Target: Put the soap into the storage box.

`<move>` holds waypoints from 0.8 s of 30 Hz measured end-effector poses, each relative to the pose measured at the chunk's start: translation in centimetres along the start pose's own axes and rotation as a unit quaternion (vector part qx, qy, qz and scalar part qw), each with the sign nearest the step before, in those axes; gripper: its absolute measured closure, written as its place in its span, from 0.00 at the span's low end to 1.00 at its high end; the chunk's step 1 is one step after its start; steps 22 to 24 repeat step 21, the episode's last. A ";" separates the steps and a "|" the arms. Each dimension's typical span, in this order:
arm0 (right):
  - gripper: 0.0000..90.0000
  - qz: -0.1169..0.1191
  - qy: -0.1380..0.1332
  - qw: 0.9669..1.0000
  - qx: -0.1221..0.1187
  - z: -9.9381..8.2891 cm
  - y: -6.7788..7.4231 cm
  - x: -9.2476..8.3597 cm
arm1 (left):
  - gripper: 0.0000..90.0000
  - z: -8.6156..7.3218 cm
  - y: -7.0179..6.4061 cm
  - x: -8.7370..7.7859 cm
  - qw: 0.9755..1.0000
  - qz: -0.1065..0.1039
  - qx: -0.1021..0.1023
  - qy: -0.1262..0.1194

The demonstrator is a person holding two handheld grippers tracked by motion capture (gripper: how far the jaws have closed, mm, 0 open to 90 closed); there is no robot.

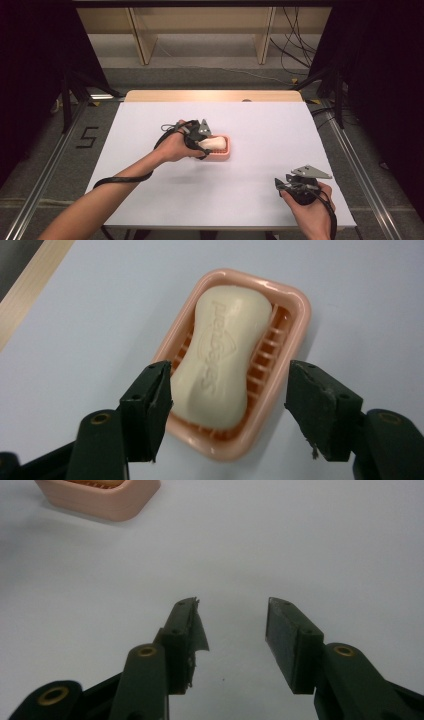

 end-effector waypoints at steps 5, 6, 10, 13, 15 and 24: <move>0.63 -0.002 0.008 1.000 0.006 -0.1 0.2 0.0 | 0.37 -2.9 0.0 -2.7 0.999 0.006 -0.034 -0.005; 0.63 -0.003 0.006 1.000 0.014 -0.1 0.3 0.0 | 0.37 -3.8 -0.2 -3.4 0.999 0.004 -0.046 -0.004; 0.62 -0.004 0.010 1.000 0.006 -0.2 0.2 -0.1 | 0.36 -6.8 -0.9 -5.1 0.995 0.021 -0.091 -0.020; 0.62 0.002 0.009 1.000 0.014 -0.2 0.5 0.1 | 0.38 -10.0 -1.8 -6.3 0.993 0.019 -0.113 -0.012; 0.62 0.003 0.004 1.000 0.000 -0.1 0.3 0.2 | 0.39 -12.2 -2.5 -6.8 0.990 0.019 -0.139 -0.009; 0.62 0.001 0.011 1.000 -0.010 -0.1 0.4 0.2 | 0.40 -16.0 -3.3 -8.9 0.978 0.036 -0.203 -0.038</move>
Point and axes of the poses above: each handheld gripper's, and its own axes: x roughly forward along the jaws, z roughly out of its top, y roughly to its left, the point moved 7 cm from there along x, roughly forward along the jaws, and after that the axes turned 1 degree about -y, right-handed, at the moved point
